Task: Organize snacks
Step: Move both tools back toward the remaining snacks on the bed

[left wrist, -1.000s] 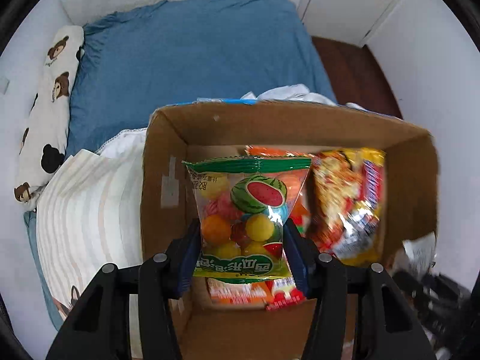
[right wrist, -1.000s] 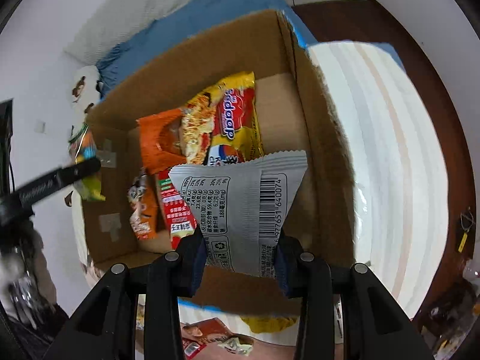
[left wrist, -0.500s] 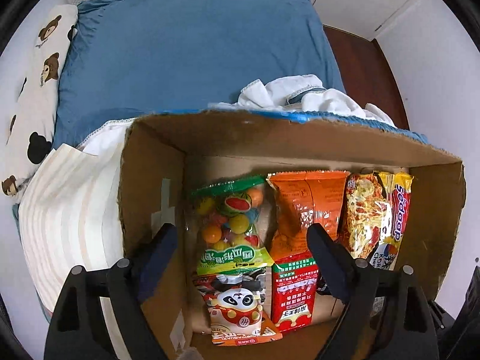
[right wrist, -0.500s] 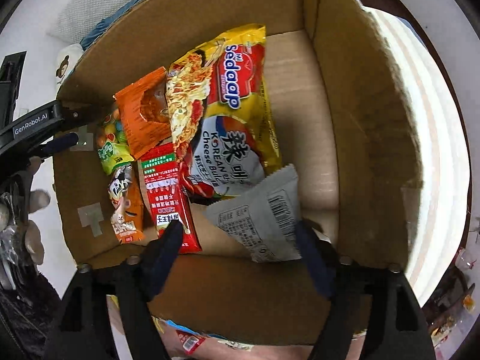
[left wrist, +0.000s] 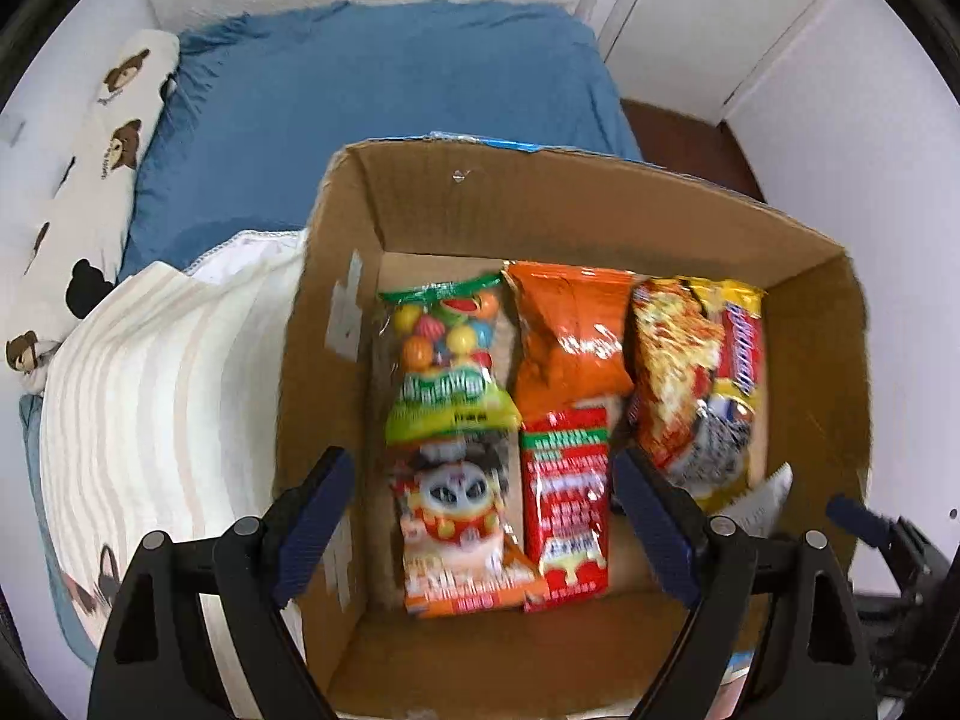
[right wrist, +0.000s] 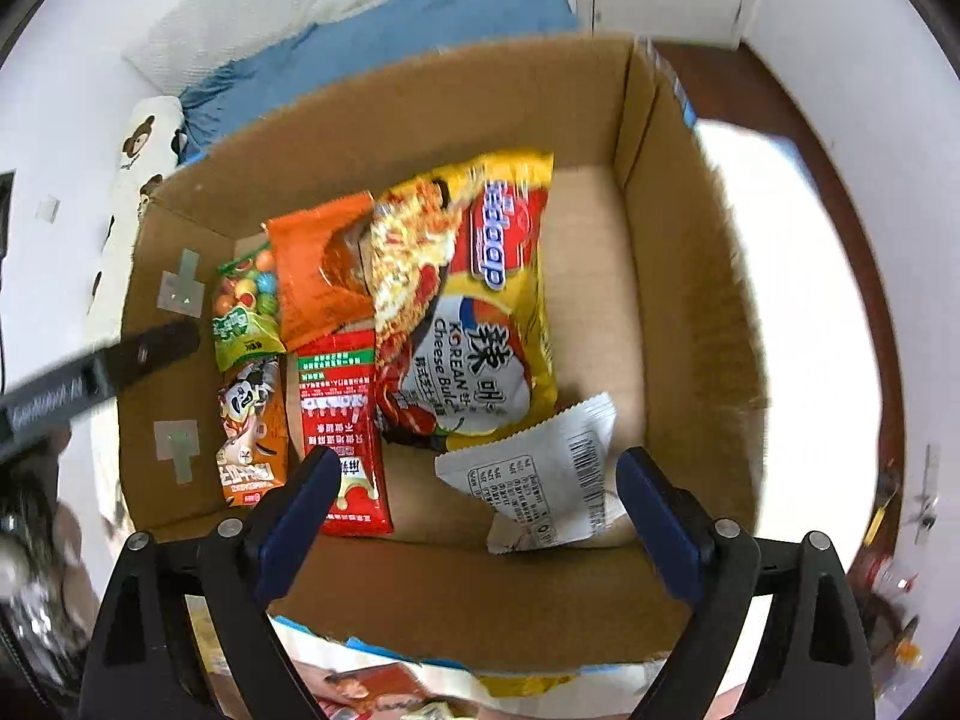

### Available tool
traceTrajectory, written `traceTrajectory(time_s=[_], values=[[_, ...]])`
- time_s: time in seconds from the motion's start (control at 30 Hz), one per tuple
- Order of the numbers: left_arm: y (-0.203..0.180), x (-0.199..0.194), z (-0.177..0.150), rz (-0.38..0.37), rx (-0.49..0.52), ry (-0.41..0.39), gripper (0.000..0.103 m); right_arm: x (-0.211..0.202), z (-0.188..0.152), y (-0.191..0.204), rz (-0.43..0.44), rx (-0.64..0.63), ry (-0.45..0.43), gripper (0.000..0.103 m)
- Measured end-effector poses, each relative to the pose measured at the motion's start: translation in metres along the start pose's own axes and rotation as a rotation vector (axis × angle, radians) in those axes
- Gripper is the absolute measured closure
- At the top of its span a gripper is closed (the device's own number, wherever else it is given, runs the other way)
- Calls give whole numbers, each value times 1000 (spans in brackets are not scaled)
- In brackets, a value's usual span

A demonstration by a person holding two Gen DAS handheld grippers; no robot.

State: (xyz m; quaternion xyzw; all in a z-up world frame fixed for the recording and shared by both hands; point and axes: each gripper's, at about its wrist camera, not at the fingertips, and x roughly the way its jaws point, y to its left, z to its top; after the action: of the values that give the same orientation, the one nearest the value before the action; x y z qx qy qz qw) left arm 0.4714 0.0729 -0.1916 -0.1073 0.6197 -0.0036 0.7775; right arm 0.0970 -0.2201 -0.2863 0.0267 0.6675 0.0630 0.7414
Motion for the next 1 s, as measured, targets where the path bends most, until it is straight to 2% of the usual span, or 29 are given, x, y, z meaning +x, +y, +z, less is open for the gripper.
traceTrajectory(time_s=[0.1, 0.2, 0.4, 0.6, 0.83, 1.0], values=[[-6, -23, -25, 3, 22, -64, 15, -12, -12, 6, -9, -21, -53, 8], [-8, -44, -42, 33, 46, -126, 15, -22, -25, 11, -14, -37, -88, 8], [-10, -88, -72, 45, 69, -235, 15, -50, -49, 17, -6, -51, -168, 8], [-12, -123, -102, 47, 89, -314, 15, -88, -76, 22, 16, -64, -243, 8], [-7, -142, -146, 55, 80, -336, 15, -116, -120, 23, 96, -62, -255, 8], [18, -120, -198, 82, 28, -254, 15, -86, -169, 19, 173, -27, -148, 8]])
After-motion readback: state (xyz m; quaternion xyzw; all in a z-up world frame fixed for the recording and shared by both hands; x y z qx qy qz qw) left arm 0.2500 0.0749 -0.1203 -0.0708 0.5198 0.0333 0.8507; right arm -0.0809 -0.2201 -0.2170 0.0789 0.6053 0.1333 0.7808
